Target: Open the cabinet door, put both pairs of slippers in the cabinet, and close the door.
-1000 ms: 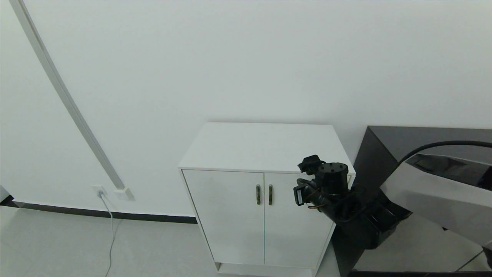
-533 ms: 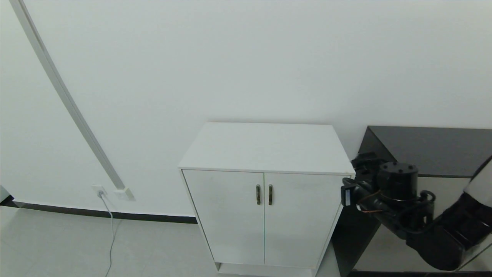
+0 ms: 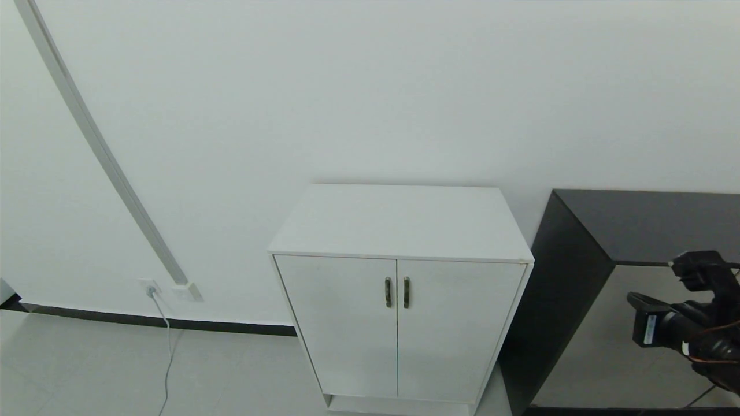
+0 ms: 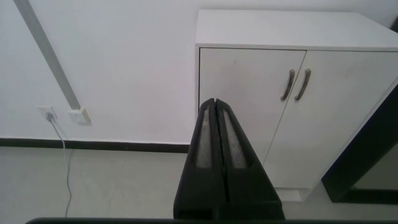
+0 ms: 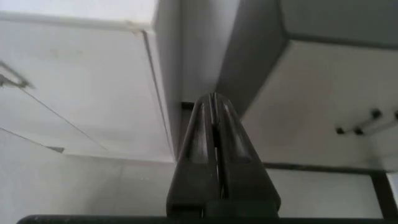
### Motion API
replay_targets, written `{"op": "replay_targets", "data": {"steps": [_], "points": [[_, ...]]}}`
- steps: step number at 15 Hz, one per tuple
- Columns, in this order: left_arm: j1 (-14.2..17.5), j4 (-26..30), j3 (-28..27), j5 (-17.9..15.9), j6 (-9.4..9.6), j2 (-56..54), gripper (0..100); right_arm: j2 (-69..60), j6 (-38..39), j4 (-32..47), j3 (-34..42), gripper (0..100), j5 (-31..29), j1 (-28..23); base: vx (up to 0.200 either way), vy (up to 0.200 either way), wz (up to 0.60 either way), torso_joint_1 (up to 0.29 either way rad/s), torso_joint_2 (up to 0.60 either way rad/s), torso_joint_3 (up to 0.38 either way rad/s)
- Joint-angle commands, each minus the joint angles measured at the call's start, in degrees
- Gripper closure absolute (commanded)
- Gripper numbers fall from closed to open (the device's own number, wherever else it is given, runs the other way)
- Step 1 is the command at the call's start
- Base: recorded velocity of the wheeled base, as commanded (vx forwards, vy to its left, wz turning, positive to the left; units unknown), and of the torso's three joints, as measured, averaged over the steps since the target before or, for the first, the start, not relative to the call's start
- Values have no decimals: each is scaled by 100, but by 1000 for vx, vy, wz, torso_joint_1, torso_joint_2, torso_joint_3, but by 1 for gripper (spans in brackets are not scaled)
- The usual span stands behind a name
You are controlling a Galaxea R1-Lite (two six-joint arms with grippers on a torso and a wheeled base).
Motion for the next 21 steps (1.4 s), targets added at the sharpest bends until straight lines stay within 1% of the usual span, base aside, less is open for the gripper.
{"op": "replay_targets", "data": {"steps": [1, 3, 4, 7, 9, 10, 14, 16, 18, 21], "points": [[0, -1, 1, 11, -2, -2, 100, -591, -56, 11, 484, 100, 156, -237, 0, 0, 0, 0, 0, 0], [0, -1, 1, 2, -2, 6, 100, -837, -65, 11, 870, 100, 165, -237, 0, 0, 0, 0, 0, 0], [0, -1, 1, 2, -2, 6, 100, -987, -83, 213, 914, 100, 191, -237, 0, 0, 0, 0, 0, 0], [0, -1, 1, 11, -2, 6, 100, -1804, -118, 1408, 914, 100, 367, -237, 0, 0, 0, 0, 0, 0], [0, -1, 1, 11, -2, 6, 100, -2630, -170, 2472, 914, 100, 604, -237, 0, 0, 0, 0, 0, 0], [0, -1, 1, 11, -11, 6, 100, -2982, -170, 2911, 914, 100, 622, -237, 0, 0, 0, 0, 0, 0], [0, -1, 1, 11, -11, 6, 100, -4168, -170, 4370, 914, 100, 850, -228, 0, 0, 0, 0, 0, 0], [0, -1, 1, 11, -2, 6, 100, -4634, -170, 4994, 914, 100, 965, -219, 0, 0, 0, 0, 0, 0], [0, -1, 1, 20, -11, 6, 100, -4933, -162, 5416, 914, 100, 1017, -202, 0, 0, 0, 0, 0, 0], [0, -1, 1, 20, -11, 6, 100, -5346, -162, 6031, 914, 100, 1290, -202, 0, 0, 0, 0, 0, 0]]}}
